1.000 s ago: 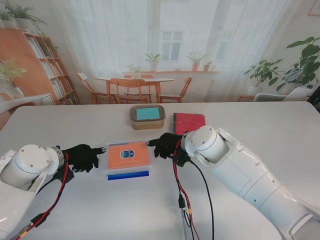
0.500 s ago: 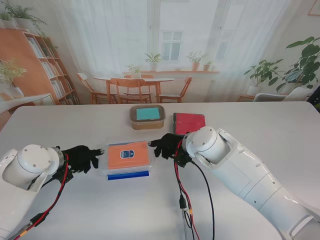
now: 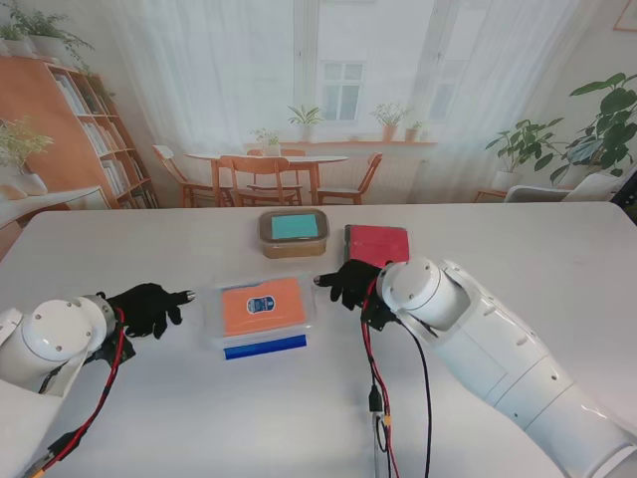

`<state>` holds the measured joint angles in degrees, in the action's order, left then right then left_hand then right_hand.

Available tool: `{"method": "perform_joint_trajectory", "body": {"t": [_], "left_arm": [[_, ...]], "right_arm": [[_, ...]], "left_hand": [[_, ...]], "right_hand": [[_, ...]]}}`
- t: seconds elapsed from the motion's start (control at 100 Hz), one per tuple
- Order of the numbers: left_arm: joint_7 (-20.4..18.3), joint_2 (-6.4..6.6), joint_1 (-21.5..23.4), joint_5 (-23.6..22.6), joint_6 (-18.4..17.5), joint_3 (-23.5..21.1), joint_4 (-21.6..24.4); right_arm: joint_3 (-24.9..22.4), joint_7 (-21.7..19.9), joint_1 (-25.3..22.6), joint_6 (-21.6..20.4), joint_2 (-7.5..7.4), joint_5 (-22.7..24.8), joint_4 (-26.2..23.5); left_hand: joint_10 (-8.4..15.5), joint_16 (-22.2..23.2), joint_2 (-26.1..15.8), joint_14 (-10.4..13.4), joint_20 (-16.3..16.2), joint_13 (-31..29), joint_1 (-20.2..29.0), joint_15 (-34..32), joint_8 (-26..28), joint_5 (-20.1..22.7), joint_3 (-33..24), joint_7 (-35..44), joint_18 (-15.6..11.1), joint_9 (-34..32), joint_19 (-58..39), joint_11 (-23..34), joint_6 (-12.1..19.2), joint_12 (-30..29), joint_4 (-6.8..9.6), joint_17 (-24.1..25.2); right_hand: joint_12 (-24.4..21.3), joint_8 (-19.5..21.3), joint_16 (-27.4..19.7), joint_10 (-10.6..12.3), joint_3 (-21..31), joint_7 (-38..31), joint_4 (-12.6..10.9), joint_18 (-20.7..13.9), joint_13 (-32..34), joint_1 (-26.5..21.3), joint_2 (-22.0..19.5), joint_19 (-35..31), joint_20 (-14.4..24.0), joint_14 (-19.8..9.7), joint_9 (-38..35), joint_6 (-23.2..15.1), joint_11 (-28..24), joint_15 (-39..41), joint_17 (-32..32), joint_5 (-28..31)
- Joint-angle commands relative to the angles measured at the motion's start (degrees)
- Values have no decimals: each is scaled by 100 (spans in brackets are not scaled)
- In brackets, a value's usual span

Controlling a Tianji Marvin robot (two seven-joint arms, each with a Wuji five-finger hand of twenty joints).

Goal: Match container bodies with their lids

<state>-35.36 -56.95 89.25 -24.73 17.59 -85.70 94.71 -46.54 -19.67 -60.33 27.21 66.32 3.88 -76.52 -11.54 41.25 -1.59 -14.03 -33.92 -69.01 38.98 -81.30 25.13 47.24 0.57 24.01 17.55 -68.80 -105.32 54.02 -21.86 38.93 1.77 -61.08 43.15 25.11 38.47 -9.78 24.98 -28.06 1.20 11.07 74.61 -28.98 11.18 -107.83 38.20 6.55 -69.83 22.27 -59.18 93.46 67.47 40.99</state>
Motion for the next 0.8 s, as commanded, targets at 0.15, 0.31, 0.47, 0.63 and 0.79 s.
{"method": "perform_joint_trajectory", "body": {"t": [0.15,0.31,0.47,0.63,0.79], "left_arm": [[118,-60,193,-55,-124,-37,219],[370,-109,332,-158,-226,-59,371],[1226,-258,629,-588,-773,-84,556],[1698,-343,808,-767,-1032,-40,698],[1746,-357,870,-733,-985,1,787]], "right_arm": [[-53,-92,-88,-27,-65,-6,-55],[-132,237,-223,-288,-28,264,-69],[-330,807,-415,-726,72,459,-139],[-398,1201,-452,-1197,154,560,-127],[-326,1212,-329,-1824,182,442,35]], "left_hand": [[-13,-45,60,-654,181,-64,47,-78,-123,4,87,-85,-1245,40,-1465,-16,47,-86,-127,-140],[-60,-22,66,-767,314,180,100,42,-162,-114,78,-184,-1154,188,-1422,-129,136,-117,-118,3],[-126,290,233,-1041,-232,821,302,446,-149,-257,70,-357,-743,562,-823,-475,380,-79,-53,824],[-174,399,377,-1143,-738,1117,471,676,-115,-303,53,-422,-559,750,-429,-669,521,-65,14,1212],[-282,329,349,-1254,-806,1237,489,903,-127,-284,55,-469,-400,800,-195,-851,479,-169,17,1418]], "right_hand": [[9,-72,-64,-763,60,27,-2,-1965,36,180,152,-1215,-141,-325,34,27,-156,334,270,-131],[-19,-57,-362,-930,102,105,-3,-1550,-176,110,239,-1201,-821,107,421,-113,103,14,157,-151],[-251,11,136,-1179,171,654,-24,-252,-1987,-190,489,108,31,998,1761,-443,912,-972,-2056,-501],[-694,175,133,-927,252,878,-38,268,-3743,-522,864,1628,912,1035,3222,-944,1530,-2291,-4390,-642],[-1440,304,-356,-193,118,940,-86,592,-4972,-1183,1232,3341,324,691,3862,-1348,2398,-4184,-6038,-517]]}}
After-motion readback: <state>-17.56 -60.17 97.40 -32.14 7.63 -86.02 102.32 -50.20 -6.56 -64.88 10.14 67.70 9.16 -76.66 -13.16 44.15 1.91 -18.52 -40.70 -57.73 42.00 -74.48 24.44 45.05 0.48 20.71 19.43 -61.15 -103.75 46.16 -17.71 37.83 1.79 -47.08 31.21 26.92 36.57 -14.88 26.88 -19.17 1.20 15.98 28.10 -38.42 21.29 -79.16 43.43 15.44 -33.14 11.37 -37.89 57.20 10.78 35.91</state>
